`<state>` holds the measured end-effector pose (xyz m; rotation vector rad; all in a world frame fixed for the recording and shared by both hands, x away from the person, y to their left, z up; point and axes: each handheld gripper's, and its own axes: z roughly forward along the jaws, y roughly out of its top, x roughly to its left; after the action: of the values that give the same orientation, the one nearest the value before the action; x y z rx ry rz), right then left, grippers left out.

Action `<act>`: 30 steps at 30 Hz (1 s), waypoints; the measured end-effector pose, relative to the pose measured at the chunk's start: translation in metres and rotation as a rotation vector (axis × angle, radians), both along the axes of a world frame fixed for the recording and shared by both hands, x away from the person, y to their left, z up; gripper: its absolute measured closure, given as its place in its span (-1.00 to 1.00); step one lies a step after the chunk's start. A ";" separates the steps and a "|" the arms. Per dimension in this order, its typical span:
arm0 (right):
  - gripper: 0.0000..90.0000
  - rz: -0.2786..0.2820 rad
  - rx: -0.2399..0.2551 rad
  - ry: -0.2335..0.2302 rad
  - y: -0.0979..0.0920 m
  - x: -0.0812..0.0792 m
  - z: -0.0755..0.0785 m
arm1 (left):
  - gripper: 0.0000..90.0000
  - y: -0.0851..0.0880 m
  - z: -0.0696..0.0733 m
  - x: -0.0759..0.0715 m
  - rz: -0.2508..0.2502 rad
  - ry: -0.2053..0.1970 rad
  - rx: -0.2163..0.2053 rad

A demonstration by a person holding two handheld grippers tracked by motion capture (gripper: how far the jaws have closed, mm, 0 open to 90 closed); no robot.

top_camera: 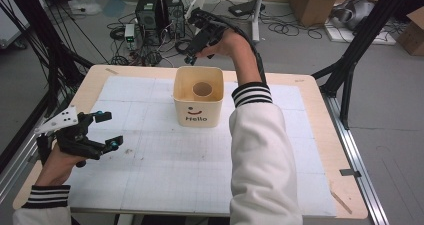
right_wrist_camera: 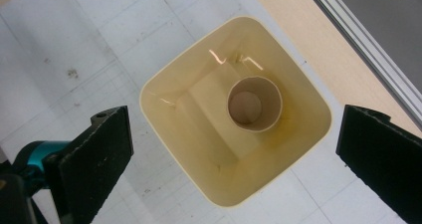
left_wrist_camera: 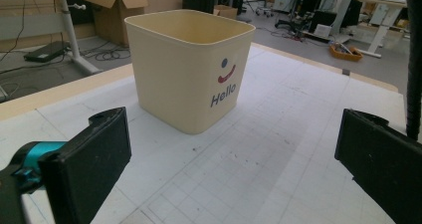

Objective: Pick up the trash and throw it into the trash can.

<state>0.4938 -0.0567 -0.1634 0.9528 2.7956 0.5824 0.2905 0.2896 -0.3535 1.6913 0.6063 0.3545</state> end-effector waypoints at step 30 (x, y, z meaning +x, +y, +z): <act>-0.99 -0.015 0.057 -0.114 -0.028 -0.025 0.029 | -0.96 -0.002 -0.001 0.001 0.004 0.003 0.012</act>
<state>0.4691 -0.0845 -0.1344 0.9198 2.6831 0.6953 0.2916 0.2876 -0.3550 1.7029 0.6114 0.3592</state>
